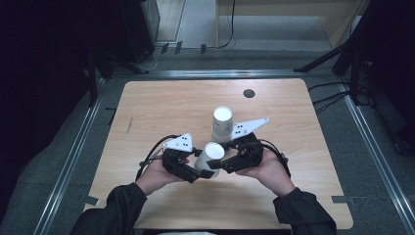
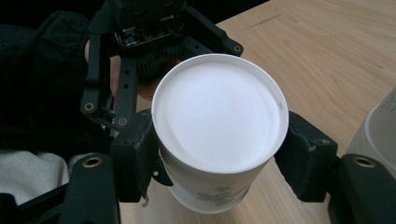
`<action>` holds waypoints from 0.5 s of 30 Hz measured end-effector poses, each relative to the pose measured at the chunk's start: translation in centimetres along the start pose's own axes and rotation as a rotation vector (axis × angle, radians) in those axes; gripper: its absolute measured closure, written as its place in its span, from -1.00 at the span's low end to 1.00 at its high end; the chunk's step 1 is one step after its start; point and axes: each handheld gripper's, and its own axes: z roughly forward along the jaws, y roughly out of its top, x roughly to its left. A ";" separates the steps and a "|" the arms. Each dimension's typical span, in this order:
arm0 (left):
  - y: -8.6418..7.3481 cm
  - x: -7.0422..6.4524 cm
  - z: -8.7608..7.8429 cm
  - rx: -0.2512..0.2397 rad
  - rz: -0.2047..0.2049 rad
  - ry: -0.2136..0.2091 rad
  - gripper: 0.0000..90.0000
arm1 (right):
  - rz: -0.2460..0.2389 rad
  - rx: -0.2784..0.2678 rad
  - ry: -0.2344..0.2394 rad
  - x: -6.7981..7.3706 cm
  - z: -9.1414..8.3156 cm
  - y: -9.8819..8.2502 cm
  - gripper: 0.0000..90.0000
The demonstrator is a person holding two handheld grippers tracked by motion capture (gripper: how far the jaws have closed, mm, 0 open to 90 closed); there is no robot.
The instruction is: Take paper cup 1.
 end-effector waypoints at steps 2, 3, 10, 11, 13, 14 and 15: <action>0.0 0.0 0.0 0.003 0.001 -0.001 -0.38 | 0.001 -0.001 0.001 0.0 0.0 0.0 -0.23; 0.0 0.0 0.0 0.009 0.002 0.000 -0.38 | 0.003 0.002 0.001 0.0 0.0 0.0 -0.23; 0.1 0.0 -0.1 0.009 -0.006 -0.005 -0.37 | -0.027 -0.002 0.018 0.0 0.1 -0.2 -0.37; 0.1 0.1 -0.3 0.008 -0.011 -0.002 -0.37 | -0.021 -0.007 0.016 -0.1 0.0 -0.3 -0.44; 0.1 0.3 -0.6 0.008 -0.016 0.002 -0.37 | -0.023 -0.007 0.013 -0.1 -0.1 -0.3 -0.47; 0.1 0.6 -0.9 0.012 -0.018 0.003 -0.37 | -0.031 0.000 -0.004 -0.1 -0.4 -0.6 -0.47; 0.1 0.7 -1.1 0.013 -0.015 0.009 -0.37 | -0.038 0.007 -0.015 0.0 -0.6 -0.8 -0.47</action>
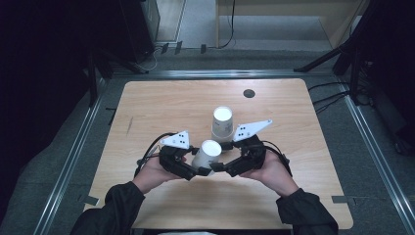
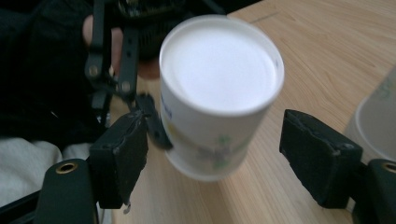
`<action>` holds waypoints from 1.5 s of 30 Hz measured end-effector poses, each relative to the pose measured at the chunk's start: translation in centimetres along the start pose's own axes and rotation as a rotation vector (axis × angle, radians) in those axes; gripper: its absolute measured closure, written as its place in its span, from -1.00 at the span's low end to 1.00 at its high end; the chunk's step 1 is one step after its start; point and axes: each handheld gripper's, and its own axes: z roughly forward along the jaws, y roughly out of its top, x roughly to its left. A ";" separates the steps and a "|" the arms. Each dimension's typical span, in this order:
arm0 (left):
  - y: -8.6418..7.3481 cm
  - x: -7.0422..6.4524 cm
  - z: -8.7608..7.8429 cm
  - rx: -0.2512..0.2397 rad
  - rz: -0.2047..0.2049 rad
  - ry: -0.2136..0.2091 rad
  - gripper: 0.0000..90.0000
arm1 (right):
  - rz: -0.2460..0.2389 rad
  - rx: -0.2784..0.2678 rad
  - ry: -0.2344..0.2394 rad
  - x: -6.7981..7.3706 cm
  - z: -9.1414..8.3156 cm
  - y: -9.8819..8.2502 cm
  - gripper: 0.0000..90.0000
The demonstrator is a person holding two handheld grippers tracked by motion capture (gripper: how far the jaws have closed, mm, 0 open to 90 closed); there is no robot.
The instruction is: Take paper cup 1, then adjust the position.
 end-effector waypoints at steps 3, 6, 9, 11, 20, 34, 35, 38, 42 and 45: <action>0.0 0.4 -0.6 0.008 0.002 0.003 -0.36 | -0.025 0.026 -0.038 0.4 -0.5 -0.9 -0.45; 0.1 0.7 -0.9 0.026 -0.001 0.000 -0.36 | -0.051 0.061 -0.065 0.9 -0.7 -2.1 -0.42; 0.1 0.8 -1.0 0.056 0.003 -0.002 -0.36 | -0.068 0.095 -0.073 1.2 -0.6 -2.6 -0.40; 0.1 0.8 -0.9 0.080 0.020 0.002 -0.36 | -0.078 0.118 -0.056 1.4 -0.2 -3.0 -0.38; -0.2 0.8 -0.5 0.177 0.059 0.026 -0.36 | -0.092 0.166 -0.045 0.9 1.6 -3.4 -0.36; -0.7 0.7 0.7 0.336 0.105 0.025 -0.37 | -0.143 0.168 -0.064 0.6 2.5 -3.8 -0.36; -0.7 0.7 0.7 0.336 0.105 0.025 -0.36 | -0.143 0.168 -0.064 0.6 2.5 -3.8 -0.36; -0.8 0.5 1.0 0.361 0.112 0.024 -0.36 | -0.143 0.164 -0.051 0.6 2.7 -3.7 -0.36; -1.0 0.1 1.5 0.411 0.143 0.032 -0.37 | -0.148 0.166 -0.046 0.5 3.0 -3.8 -0.37; -1.1 -0.3 2.1 0.454 0.178 0.036 -0.37 | -0.157 0.174 -0.025 0.6 3.4 -3.9 -0.39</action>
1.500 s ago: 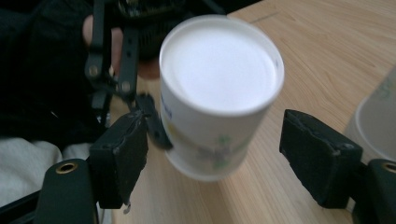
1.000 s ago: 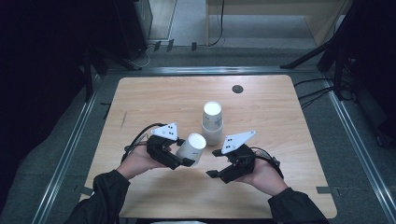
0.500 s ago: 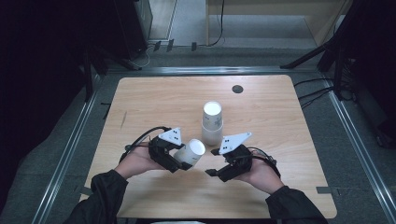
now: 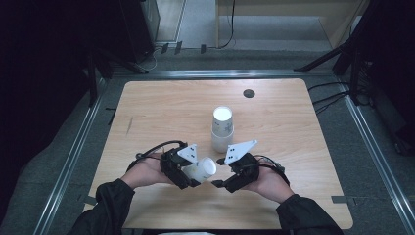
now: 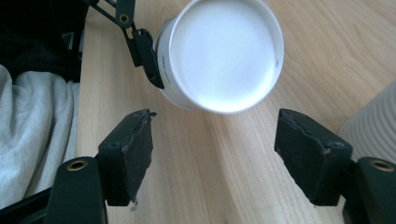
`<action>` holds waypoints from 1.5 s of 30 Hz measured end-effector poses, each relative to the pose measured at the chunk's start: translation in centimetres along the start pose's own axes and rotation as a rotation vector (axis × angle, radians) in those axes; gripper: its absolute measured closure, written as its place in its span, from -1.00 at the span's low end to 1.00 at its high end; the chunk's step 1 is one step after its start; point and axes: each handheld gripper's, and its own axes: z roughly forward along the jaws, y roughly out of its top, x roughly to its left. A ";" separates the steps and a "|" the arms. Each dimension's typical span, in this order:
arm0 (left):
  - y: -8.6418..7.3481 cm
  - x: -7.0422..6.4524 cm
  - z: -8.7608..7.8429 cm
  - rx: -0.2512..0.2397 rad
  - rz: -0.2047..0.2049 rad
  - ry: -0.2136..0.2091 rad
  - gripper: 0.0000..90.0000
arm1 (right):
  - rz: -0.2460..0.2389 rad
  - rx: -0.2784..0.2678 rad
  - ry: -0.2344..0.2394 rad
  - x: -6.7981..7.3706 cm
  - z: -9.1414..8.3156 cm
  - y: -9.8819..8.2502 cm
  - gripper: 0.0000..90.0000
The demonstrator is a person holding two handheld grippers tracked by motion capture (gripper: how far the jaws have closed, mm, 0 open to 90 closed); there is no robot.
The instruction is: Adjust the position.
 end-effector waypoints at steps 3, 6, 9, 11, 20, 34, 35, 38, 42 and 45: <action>0.2 -0.3 0.3 0.018 0.022 -0.009 -0.37 | -0.012 -0.006 0.007 0.1 0.3 0.1 -0.39; 0.4 -0.6 0.6 0.032 0.043 -0.009 -0.37 | -0.006 0.007 0.012 0.1 0.5 0.1 -0.39; 0.5 -0.8 1.0 0.054 0.063 -0.009 -0.36 | -0.006 0.010 0.030 -0.1 1.0 0.2 -0.38; 0.6 -0.9 1.1 0.066 0.074 -0.025 -0.36 | -0.012 0.016 0.045 0.0 1.5 0.4 -0.38; 0.8 -1.1 1.6 0.092 0.079 -0.070 -0.36 | -0.064 0.024 0.077 0.7 2.5 0.8 -0.30; 0.7 -0.5 0.4 -0.022 0.033 -0.044 -0.69 | -0.046 0.018 0.067 0.3 1.3 1.2 -0.22; 0.6 -0.4 0.2 -0.037 0.021 -0.044 -0.72 | -0.040 0.008 0.065 0.2 1.0 1.1 -0.23; 0.5 0.2 -0.7 -0.102 -0.022 -0.042 -0.77 | -0.024 -0.035 0.054 -0.3 -0.1 1.1 -0.23; 0.4 0.3 -1.3 -0.156 -0.041 -0.051 -0.78 | -0.008 -0.082 0.042 -0.6 -1.4 1.1 -0.23; 0.5 0.2 -1.7 -0.190 -0.039 -0.059 -0.78 | -0.002 -0.121 0.037 -0.8 -2.3 1.1 -0.23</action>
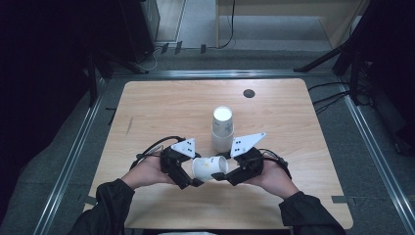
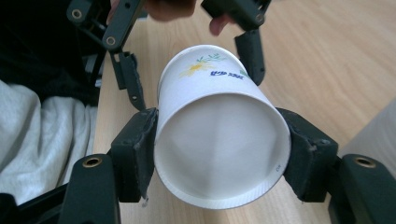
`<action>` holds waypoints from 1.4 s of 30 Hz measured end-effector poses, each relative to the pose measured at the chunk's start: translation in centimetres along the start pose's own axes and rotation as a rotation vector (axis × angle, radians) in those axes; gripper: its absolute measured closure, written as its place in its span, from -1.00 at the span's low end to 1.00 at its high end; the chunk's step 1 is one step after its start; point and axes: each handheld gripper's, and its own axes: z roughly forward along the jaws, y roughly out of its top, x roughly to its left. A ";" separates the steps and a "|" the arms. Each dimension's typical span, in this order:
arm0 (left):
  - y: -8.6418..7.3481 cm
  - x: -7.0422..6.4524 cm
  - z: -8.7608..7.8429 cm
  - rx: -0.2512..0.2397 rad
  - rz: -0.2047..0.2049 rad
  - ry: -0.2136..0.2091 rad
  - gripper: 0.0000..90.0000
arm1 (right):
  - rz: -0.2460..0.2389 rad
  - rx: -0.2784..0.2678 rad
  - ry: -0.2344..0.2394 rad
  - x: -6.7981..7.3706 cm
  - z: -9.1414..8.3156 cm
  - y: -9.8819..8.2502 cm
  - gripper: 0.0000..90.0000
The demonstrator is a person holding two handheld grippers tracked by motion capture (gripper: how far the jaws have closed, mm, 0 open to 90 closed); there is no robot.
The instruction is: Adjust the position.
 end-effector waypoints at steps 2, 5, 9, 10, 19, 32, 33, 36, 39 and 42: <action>0.0 -0.1 -0.1 -0.010 -0.003 -0.003 -0.78 | -0.001 -0.009 -0.002 0.0 -0.3 0.0 -0.23; 0.2 -0.2 -0.3 -0.056 -0.008 -0.021 -0.78 | 0.003 -0.056 0.008 0.0 -1.2 0.1 -0.23; 0.3 -0.4 -0.4 -0.091 -0.001 -0.023 -0.78 | 0.008 -0.092 0.024 0.1 -1.7 0.3 -0.23; 0.3 -0.4 -0.4 -0.091 -0.001 -0.023 -0.78 | 0.008 -0.092 0.024 0.1 -1.7 0.3 -0.23; 0.5 -0.6 -1.4 -0.238 -0.019 -0.087 -0.71 | 0.048 -0.177 0.099 0.2 -1.9 0.7 -0.23; 0.4 -0.6 -1.9 -0.262 -0.005 -0.095 -0.44 | 0.056 -0.194 0.120 0.1 -2.0 0.7 -0.21; 0.4 -0.6 -1.9 -0.260 -0.005 -0.097 -0.43 | 0.059 -0.193 0.120 0.1 -2.0 0.7 -0.21; 0.4 -0.6 -2.0 -0.257 0.002 -0.100 -0.39 | 0.062 -0.199 0.125 0.2 -1.9 0.6 -0.22; 0.4 -0.4 -2.4 -0.256 -0.004 -0.095 -0.37 | 0.059 -0.206 0.119 0.2 -1.8 0.6 -0.43; 0.3 -0.2 -2.6 -0.258 -0.015 -0.087 -0.37 | 0.061 -0.191 0.095 0.2 -1.6 0.5 -0.50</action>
